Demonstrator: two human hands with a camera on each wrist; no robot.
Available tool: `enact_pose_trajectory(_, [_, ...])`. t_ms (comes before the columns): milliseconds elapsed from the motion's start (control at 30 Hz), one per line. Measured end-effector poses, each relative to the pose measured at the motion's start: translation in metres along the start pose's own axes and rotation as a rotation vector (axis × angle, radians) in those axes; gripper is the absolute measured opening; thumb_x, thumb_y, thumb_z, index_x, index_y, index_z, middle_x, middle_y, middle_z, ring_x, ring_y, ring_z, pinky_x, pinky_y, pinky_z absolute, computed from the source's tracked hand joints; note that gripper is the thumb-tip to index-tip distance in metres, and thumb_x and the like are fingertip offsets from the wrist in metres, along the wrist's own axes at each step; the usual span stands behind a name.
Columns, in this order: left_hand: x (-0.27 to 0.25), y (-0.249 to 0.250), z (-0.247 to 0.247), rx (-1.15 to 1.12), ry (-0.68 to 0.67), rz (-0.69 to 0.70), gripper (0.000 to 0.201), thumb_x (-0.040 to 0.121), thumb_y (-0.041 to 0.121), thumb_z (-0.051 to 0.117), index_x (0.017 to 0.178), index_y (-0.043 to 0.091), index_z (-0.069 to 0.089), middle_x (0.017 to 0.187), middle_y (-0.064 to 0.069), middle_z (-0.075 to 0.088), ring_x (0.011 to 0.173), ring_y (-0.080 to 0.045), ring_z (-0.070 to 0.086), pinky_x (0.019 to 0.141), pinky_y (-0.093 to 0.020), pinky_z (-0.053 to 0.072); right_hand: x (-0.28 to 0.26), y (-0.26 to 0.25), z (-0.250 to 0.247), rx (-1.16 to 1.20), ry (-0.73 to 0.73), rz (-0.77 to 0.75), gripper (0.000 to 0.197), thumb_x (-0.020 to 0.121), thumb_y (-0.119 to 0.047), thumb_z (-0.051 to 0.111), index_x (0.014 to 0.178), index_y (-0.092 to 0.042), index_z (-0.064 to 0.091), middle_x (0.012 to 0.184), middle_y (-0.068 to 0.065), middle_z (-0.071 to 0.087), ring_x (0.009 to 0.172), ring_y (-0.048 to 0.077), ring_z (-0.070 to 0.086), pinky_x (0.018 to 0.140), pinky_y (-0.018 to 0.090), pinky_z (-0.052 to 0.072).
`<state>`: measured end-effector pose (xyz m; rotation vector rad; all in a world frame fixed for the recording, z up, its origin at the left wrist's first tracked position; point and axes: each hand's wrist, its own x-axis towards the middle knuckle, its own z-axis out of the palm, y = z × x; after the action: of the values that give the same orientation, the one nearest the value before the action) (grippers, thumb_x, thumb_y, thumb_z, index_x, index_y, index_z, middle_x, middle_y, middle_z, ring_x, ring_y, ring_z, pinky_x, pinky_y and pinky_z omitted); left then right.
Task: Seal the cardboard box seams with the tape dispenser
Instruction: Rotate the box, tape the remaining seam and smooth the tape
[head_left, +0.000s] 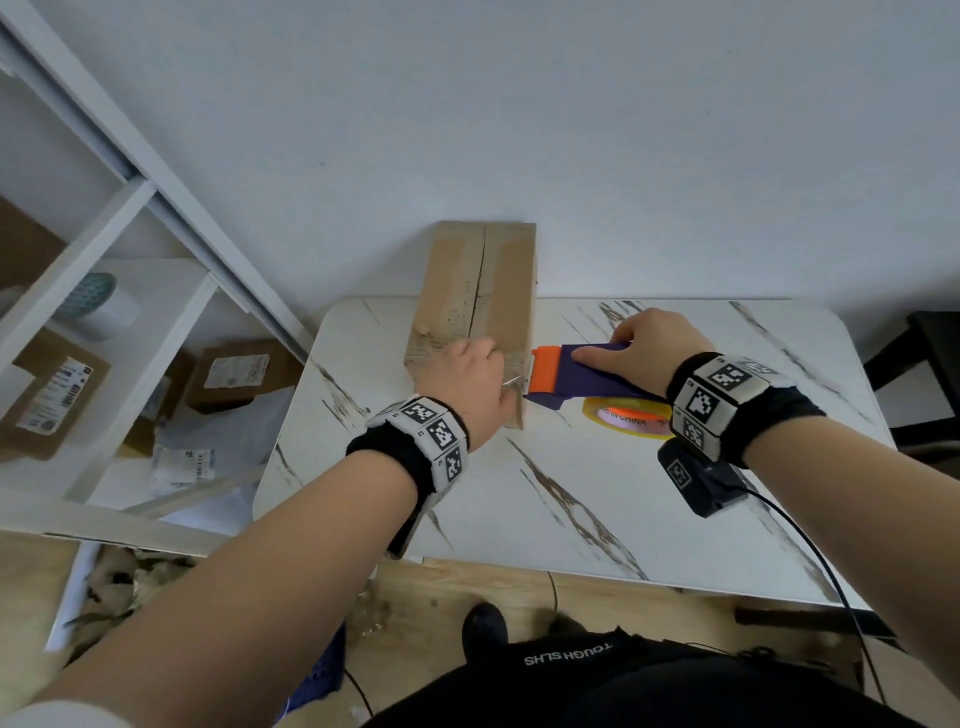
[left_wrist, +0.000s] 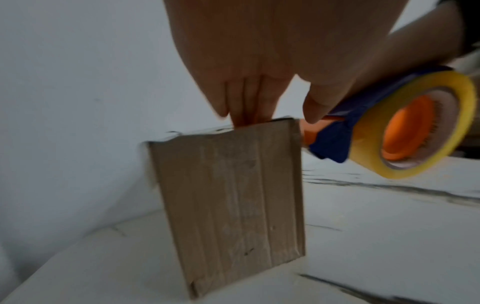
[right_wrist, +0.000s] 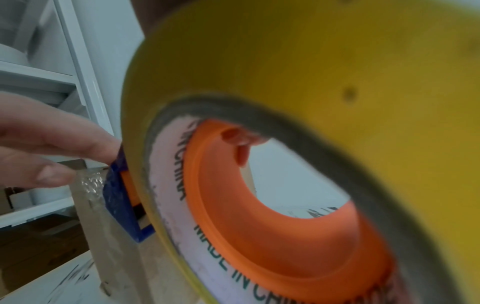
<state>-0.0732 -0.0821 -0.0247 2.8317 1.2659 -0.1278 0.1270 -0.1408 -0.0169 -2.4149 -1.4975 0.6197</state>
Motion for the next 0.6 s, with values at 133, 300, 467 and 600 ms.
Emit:
enact_pose_trajectory(133, [0.011, 0.024, -0.001, 0.09, -0.001, -0.1, 0.043, 0.095, 0.043, 0.036, 0.114, 0.005, 0.048, 0.117, -0.013, 0.053, 0.107, -0.028, 0.051, 0.09, -0.035, 0.04, -0.003, 0.001, -0.001, 0.0, 0.021, -0.003, 0.05, 0.076, -0.062, 0.057, 0.08, -0.013, 0.069, 0.083, 0.006, 0.066, 0.082, 0.024, 0.059, 0.071, 0.034, 0.05])
enact_pose_trajectory(300, [0.026, 0.032, 0.005, 0.068, 0.013, -0.229, 0.048, 0.093, 0.043, 0.043, 0.12, 0.004, 0.044, 0.12, -0.014, 0.048, 0.112, -0.029, 0.045, 0.082, -0.037, 0.043, -0.012, 0.009, -0.002, 0.026, 0.027, 0.02, 0.044, 0.077, -0.061, 0.056, 0.077, -0.019, 0.065, 0.081, 0.002, 0.063, 0.08, 0.022, 0.057, 0.067, 0.031, 0.046])
enact_pose_trajectory(467, [0.022, 0.034, 0.02, 0.004, 0.089, -0.233, 0.052, 0.091, 0.042, 0.044, 0.129, 0.007, 0.041, 0.124, -0.012, 0.047, 0.114, -0.028, 0.042, 0.093, -0.036, 0.037, -0.018, 0.02, -0.001, 0.083, 0.043, 0.076, 0.044, 0.075, -0.062, 0.057, 0.083, -0.02, 0.069, 0.084, 0.0, 0.064, 0.082, 0.021, 0.059, 0.071, 0.033, 0.05])
enact_pose_trajectory(600, [0.027, 0.043, 0.018, -0.016, 0.094, -0.252, 0.048, 0.089, 0.039, 0.046, 0.126, 0.009, 0.043, 0.123, -0.011, 0.048, 0.115, -0.028, 0.042, 0.094, -0.036, 0.037, -0.014, 0.013, -0.002, -0.006, 0.041, 0.076, 0.048, 0.077, -0.063, 0.055, 0.08, -0.017, 0.068, 0.082, 0.001, 0.062, 0.08, 0.023, 0.057, 0.066, 0.029, 0.043])
